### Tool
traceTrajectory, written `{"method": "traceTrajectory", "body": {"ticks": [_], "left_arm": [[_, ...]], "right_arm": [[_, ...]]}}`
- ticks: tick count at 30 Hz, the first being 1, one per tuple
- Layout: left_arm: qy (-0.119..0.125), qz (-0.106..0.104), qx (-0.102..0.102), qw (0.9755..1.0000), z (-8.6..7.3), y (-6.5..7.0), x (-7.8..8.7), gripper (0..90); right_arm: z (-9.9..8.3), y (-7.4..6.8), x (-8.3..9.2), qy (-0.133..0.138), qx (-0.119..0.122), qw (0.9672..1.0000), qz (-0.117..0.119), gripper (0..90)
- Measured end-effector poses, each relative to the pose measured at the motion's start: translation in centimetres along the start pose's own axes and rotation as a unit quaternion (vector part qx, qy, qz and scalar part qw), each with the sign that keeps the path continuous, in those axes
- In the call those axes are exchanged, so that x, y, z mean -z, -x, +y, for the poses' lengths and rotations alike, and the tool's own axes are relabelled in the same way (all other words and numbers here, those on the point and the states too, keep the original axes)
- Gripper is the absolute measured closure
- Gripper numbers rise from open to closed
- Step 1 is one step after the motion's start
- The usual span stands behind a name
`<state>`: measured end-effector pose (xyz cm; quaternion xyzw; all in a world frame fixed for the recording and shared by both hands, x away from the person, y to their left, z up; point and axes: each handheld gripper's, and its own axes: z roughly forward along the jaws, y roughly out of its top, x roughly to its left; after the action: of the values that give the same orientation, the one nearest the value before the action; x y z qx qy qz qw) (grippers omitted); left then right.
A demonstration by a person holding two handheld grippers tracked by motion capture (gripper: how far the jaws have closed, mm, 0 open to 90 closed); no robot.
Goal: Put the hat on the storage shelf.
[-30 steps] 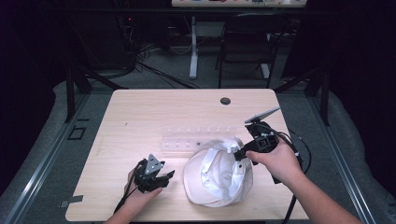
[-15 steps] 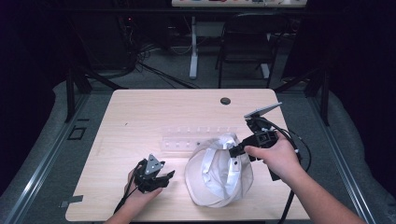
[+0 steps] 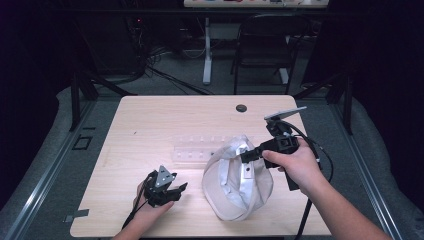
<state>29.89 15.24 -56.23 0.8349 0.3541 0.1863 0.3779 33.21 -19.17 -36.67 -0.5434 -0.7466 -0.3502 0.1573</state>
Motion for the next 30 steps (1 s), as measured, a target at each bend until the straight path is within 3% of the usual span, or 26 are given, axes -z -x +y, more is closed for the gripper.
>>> {"method": "traceTrajectory", "body": {"ticks": [4, 6, 14, 19, 30], "left_arm": [[0.002, -0.002, -0.002, 1.0, 0.0, 0.2, 0.1, 45.9], [0.005, -0.004, -0.002, 1.0, 0.1, 0.4, 0.1, 45.9], [0.013, -0.015, -0.004, 0.9998, 0.4, 1.1, 0.4, 44.7], [0.038, -0.035, -0.013, 0.9986, 1.1, 2.4, 1.2, 42.8], [0.055, -0.068, -0.027, 0.9957, 3.3, 5.3, 1.7, 42.6]], "right_arm": [[-0.1, -0.6, 0.3, 0.025, 0.007, 0.9996, 0.007, 82.0], [-0.1, -1.1, 0.6, 0.044, 0.025, 0.9987, 0.002, 82.1], [0.5, -1.7, 1.4, 0.081, 0.029, 0.9963, 0.011, 82.1], [1.1, -2.1, 1.8, 0.095, 0.029, 0.9949, 0.019, 82.1], [2.7, -3.7, 1.8, 0.113, 0.034, 0.9928, 0.017, 82.2]]}}
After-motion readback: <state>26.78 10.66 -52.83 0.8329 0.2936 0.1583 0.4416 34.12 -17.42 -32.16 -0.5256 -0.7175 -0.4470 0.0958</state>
